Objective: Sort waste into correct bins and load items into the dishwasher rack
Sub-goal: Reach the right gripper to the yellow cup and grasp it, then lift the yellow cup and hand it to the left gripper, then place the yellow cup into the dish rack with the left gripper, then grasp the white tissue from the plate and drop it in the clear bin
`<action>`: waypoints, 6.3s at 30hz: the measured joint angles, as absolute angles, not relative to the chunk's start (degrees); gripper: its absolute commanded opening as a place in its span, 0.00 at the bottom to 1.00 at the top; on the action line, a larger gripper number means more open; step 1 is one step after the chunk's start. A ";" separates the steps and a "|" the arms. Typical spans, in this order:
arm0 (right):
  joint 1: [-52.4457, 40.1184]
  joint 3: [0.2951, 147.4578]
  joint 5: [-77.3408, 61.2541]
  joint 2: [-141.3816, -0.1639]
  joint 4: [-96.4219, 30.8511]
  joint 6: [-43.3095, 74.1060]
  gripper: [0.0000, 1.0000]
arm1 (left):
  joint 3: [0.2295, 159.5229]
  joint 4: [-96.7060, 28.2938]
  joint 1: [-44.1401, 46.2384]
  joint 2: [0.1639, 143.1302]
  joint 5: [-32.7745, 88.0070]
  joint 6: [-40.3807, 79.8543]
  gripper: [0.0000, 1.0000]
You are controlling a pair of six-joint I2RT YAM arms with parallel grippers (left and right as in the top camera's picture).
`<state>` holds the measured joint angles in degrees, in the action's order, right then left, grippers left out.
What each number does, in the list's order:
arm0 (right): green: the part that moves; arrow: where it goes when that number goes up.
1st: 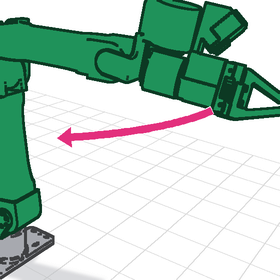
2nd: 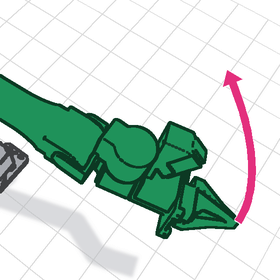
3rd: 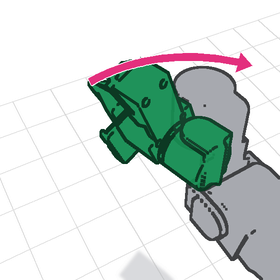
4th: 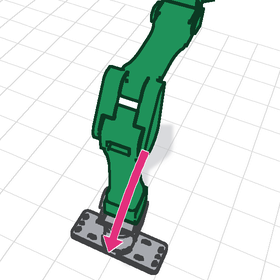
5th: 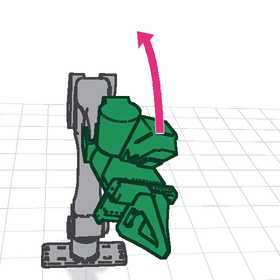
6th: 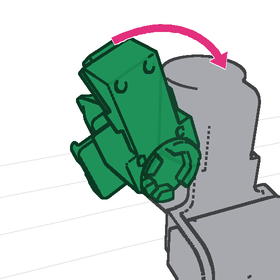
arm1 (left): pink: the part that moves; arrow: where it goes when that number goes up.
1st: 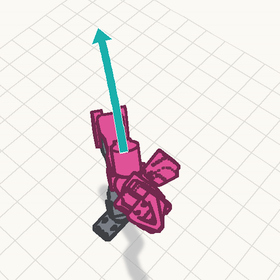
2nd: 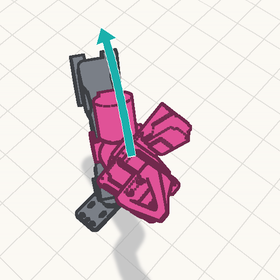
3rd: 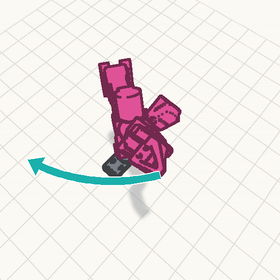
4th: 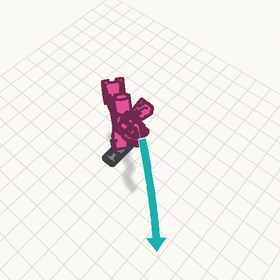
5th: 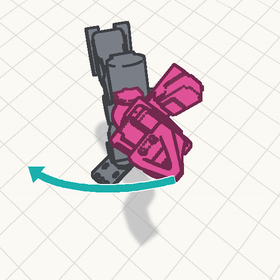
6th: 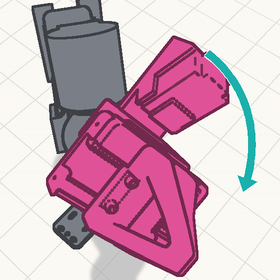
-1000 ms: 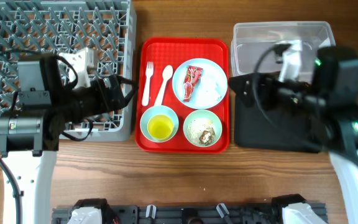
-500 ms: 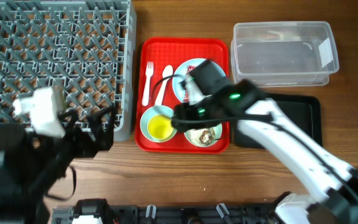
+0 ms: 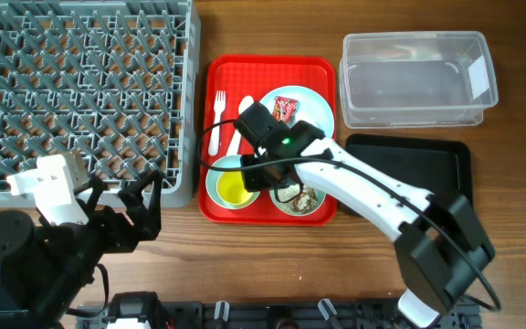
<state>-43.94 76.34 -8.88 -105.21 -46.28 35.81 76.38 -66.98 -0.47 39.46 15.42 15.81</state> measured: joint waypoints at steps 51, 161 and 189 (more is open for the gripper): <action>-15.11 75.37 -70.54 -67.33 -28.03 13.30 0.04 | 76.53 -48.99 1.06 68.77 87.81 18.41 0.94; -28.36 75.81 -25.54 -70.28 -56.66 21.12 0.69 | 85.95 -79.09 -5.28 87.81 11.44 18.76 0.89; -26.06 75.81 3.60 -108.71 -34.65 20.47 0.49 | 94.43 -79.55 -5.28 57.89 14.06 17.28 1.00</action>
